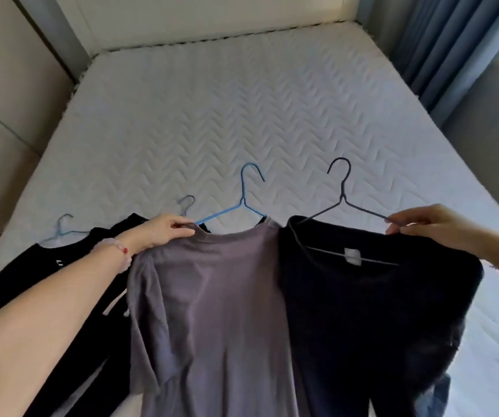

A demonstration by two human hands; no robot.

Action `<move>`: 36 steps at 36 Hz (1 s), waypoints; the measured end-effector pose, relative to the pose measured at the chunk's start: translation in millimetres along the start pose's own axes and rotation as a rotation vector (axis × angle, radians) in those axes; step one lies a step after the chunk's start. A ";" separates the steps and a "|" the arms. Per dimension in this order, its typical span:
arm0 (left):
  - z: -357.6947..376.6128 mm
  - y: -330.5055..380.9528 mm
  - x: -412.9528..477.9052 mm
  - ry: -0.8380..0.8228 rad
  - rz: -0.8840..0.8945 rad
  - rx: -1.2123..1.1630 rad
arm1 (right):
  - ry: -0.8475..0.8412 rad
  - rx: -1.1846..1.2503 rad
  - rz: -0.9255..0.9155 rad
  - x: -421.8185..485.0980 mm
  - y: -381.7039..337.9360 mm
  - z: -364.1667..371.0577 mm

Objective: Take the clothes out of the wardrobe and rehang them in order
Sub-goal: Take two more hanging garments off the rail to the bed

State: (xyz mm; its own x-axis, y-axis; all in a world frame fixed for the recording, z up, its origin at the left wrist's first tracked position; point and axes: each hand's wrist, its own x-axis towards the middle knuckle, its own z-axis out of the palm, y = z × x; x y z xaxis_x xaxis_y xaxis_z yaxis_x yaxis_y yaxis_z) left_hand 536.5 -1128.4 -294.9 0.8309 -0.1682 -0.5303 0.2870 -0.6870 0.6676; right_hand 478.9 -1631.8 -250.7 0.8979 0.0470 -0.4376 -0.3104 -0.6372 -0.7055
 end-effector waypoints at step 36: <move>83.4 -72.4 -42.7 0.157 0.086 0.106 | 0.253 0.322 0.291 -72.7 40.1 182.5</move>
State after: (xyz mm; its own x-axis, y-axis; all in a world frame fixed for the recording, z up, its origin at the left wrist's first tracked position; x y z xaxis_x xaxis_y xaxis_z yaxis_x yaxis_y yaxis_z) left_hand 440.5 -1130.5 -364.2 0.9168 -0.1227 -0.3801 0.1669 -0.7469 0.6437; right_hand 344.3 -1520.3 -348.9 0.7951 -0.3105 -0.5209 -0.6038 -0.3242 -0.7283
